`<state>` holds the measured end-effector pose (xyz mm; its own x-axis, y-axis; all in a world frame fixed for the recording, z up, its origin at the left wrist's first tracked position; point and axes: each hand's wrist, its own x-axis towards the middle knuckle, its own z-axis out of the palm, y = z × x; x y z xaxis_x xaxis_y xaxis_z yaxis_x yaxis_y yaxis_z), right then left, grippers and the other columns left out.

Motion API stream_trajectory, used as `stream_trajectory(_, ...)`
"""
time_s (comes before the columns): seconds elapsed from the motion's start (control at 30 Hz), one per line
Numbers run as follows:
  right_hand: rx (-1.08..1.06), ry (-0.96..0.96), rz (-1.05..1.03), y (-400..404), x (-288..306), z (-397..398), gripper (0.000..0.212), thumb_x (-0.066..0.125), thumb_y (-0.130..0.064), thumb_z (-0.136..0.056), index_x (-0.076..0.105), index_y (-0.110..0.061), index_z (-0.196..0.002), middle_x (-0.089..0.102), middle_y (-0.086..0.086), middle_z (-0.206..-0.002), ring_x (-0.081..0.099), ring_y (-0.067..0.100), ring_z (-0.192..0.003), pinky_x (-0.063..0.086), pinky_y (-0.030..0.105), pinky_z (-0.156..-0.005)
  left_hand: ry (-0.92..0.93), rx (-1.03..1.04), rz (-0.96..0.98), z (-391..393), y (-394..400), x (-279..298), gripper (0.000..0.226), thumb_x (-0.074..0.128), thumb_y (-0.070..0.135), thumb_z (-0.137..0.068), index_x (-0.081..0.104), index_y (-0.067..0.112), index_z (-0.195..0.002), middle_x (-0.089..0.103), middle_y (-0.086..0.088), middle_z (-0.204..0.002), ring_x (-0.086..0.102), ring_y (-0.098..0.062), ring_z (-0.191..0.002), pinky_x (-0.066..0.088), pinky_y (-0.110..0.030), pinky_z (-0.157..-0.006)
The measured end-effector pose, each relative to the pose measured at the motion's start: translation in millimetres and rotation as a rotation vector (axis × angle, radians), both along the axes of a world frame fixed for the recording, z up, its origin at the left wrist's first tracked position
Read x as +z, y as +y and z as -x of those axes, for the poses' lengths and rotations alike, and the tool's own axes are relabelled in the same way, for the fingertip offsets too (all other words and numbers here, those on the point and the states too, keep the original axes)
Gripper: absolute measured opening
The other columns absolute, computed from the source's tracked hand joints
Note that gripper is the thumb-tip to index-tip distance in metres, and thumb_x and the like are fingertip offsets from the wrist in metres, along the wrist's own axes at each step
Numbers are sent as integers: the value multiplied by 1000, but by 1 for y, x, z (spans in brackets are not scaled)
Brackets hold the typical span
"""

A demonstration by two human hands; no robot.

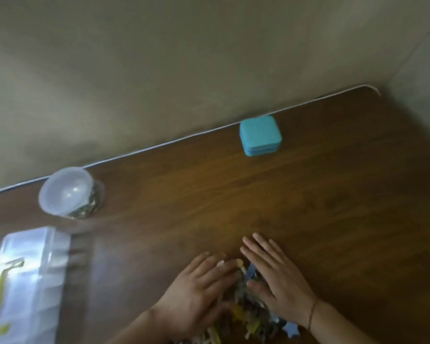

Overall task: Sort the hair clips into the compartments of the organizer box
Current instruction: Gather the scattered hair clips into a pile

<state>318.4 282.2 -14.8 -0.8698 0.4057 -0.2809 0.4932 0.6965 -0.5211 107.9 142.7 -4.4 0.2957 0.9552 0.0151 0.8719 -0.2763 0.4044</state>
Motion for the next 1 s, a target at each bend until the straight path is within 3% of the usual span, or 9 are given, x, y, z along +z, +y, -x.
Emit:
stream_trajectory(0.17, 10, 4, 2, -46, 1, 15, 73, 20, -70, -93, 2, -32, -153, -12, -24, -157, -21, -1, -143, -4, 31, -118, -116, 483, 76, 38, -94, -17, 66, 43, 60, -98, 38, 25, -154, 28, 9, -166, 24, -19, -154, 25, -42, -118)
stream_trajectory(0.3, 66, -30, 1, -77, 4, 21, 73, 21, -71, -93, 1, -33, -152, -14, -26, -156, -22, -4, -141, -4, 30, -118, -195, 518, 140, 22, -107, -24, 78, 39, 68, -96, 19, 29, -160, 11, 17, -169, 7, -12, -157, 5, -38, -125)
stream_trajectory(0.47, -83, 122, 2, -68, 11, 38, 70, 26, -67, -93, 20, -30, -151, 6, -21, -159, -7, 0, -146, 7, 29, -118, -290, 573, 129, 4, -89, -20, 81, 32, 74, -95, 13, 29, -160, 5, 17, -168, -5, -2, -155, -2, -33, -127)
stream_trajectory(0.57, -3, 98, -22, -50, 11, 64, 69, 34, -62, -94, 19, -28, -152, 5, -20, -159, -8, -3, -145, 10, 28, -117, -330, 601, 123, -2, -81, -22, 83, 30, 74, -95, 15, 25, -161, 7, 14, -168, -5, -1, -155, -2, -33, -127)
stream_trajectory(0.77, 255, -26, -90, -46, 7, 69, 70, 32, -62, -94, 16, -27, -153, 0, -18, -159, -16, -3, -143, -2, 28, -120, -393, 617, 113, -17, -80, -25, 80, 34, 70, -97, 17, 24, -161, 12, 12, -168, -3, 0, -154, 3, -37, -128)
stream_trajectory(0.87, 288, -31, -96, -48, 7, 65, 68, 32, -61, -95, 17, -27, -153, 0, -18, -159, -15, -3, -143, 1, 29, -120, -423, 624, 89, -18, -82, -22, 75, 38, 65, -99, 19, 26, -160, 11, 16, -168, -2, -1, -155, 6, -42, -128)
stream_trajectory(0.93, 256, 13, -71, -44, 9, 74, 67, 30, -63, -95, 21, -27, -152, 3, -18, -159, -11, -2, -145, 7, 31, -121, -402, 696, -16, -4, -81, -15, 70, 43, 62, -98, 28, 28, -158, 17, 15, -167, 5, -5, -156, 10, -45, -127)
stream_trajectory(1.0, 198, 57, -26, -39, 15, 94, 67, 27, -65, -94, 23, -30, -151, 5, -21, -158, -10, -3, -145, 12, 31, -120, -332, 889, -250, 25, -81, -3, 62, 54, 51, -96, 42, 25, -150, 34, 7, -161, 22, -15, -154, 18, -49, -124)
